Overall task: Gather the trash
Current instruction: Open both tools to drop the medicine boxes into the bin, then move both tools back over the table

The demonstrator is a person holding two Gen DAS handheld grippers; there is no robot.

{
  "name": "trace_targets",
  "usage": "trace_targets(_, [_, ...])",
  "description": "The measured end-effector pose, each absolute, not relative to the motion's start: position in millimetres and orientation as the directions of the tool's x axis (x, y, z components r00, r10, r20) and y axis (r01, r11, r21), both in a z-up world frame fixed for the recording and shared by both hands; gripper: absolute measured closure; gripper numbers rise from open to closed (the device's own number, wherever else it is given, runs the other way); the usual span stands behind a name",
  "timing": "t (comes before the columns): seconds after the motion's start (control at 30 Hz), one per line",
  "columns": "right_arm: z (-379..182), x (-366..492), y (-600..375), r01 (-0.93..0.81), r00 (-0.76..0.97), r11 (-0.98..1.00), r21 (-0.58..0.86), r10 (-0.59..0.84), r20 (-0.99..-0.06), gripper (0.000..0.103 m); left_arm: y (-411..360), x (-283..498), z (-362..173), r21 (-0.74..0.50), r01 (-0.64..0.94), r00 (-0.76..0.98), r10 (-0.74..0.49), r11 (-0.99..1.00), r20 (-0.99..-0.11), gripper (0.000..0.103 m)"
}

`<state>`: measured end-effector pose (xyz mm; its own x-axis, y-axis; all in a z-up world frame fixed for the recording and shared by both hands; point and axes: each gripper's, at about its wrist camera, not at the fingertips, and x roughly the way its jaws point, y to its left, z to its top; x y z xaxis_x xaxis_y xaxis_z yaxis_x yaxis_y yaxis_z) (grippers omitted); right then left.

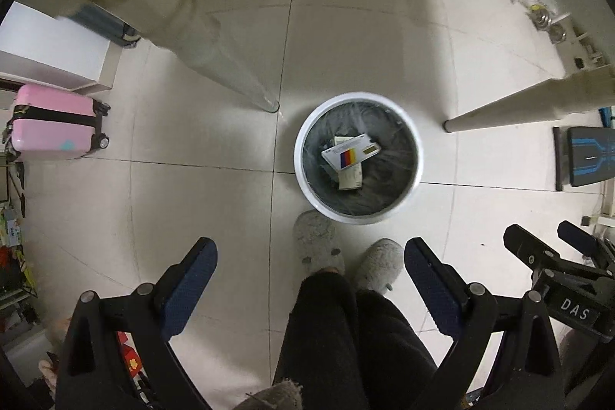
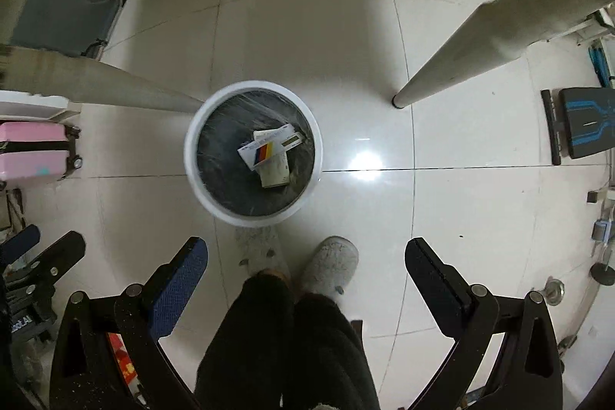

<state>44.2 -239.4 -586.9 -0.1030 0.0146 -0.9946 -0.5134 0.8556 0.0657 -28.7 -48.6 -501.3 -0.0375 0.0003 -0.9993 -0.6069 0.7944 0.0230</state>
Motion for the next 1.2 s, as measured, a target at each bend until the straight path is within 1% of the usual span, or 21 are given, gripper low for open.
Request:
trace_targets(0.07, [-557, 44, -238, -0.510, -0.097, 0.857, 0.067, 0.019, -0.995, 0.000, -51, -28, -483, 0.019, -0.603, -0.025, 0.005, 0.797, -1.000, 0.004])
trace_targets(0.13, [-524, 43, -239, -0.508, -0.090, 0.858, 0.074, 0.032, -0.995, 0.000, -50, -32, -452, 0.020, -0.596, -0.019, 0.010, 0.803, -1.000, 0.004])
trace_targets(0.23, [-475, 42, -239, -0.508, -0.085, 0.857, 0.088, 0.052, -0.995, 0.000, -44, -36, -418, 0.014, -0.595, -0.008, 0.011, 0.804, -1.000, 0.004])
trace_targets(0.4, [-392, 48, -240, -0.448, -0.116, 0.879, 0.160, 0.120, -0.986, 0.000, -27, -27, -348, -0.024, -0.614, 0.056, 0.013, 0.789, -0.998, 0.003])
trace_targets(0.47, [-355, 58, -237, -0.412, -0.111, 0.891, 0.192, 0.160, -0.981, 0.000, -18, -14, -317, -0.028, -0.615, 0.109, 0.050, 0.788, -0.993, 0.003])
trace_targets(0.5, [-338, 65, -234, -0.394, -0.104, 0.895, 0.209, 0.182, -0.978, 0.000, -13, -7, -309, -0.032, -0.611, 0.134, 0.063, 0.791, -0.989, 0.000])
trace_targets(0.6, [-287, 93, -227, -0.354, -0.044, 0.906, 0.231, 0.230, -0.972, 0.000, 2, 23, -282, -0.028, -0.598, 0.201, 0.117, 0.801, -0.973, 0.000])
trace_targets(0.7, [-239, 132, -226, -0.328, 0.044, 0.918, 0.223, 0.251, -0.967, 0.000, 15, 58, -268, 0.020, -0.592, 0.232, 0.194, 0.806, -0.953, 0.000])
trace_targets(0.8, [-209, 180, -223, -0.323, 0.107, 0.930, 0.177, 0.221, -0.969, 0.000, 29, 100, -254, 0.058, -0.587, 0.238, 0.241, 0.807, -0.941, 0.000])
trace_targets(0.9, [-195, 240, -214, -0.346, 0.161, 0.933, 0.096, 0.160, -0.974, 0.000, 50, 144, -247, 0.022, -0.622, 0.248, 0.224, 0.783, -0.942, 0.000])
trace_targets(0.97, [-196, 284, -205, -0.374, 0.192, 0.927, 0.038, 0.117, -0.974, 0.000, 64, 176, -245, 0.011, -0.652, 0.241, 0.221, 0.758, -0.945, 0.000])
trace_targets(1.1, [-218, 378, -178, -0.452, 0.197, 0.891, -0.053, 0.042, -0.980, 0.000, 93, 258, -254, 0.007, -0.718, 0.199, 0.215, 0.696, -0.956, 0.000])
trace_targets(1.2, [-251, 457, -143, -0.559, 0.168, 0.818, -0.134, -0.047, -0.985, 0.000, 106, 309, -271, 0.039, -0.750, 0.140, 0.216, 0.660, -0.966, 0.000])
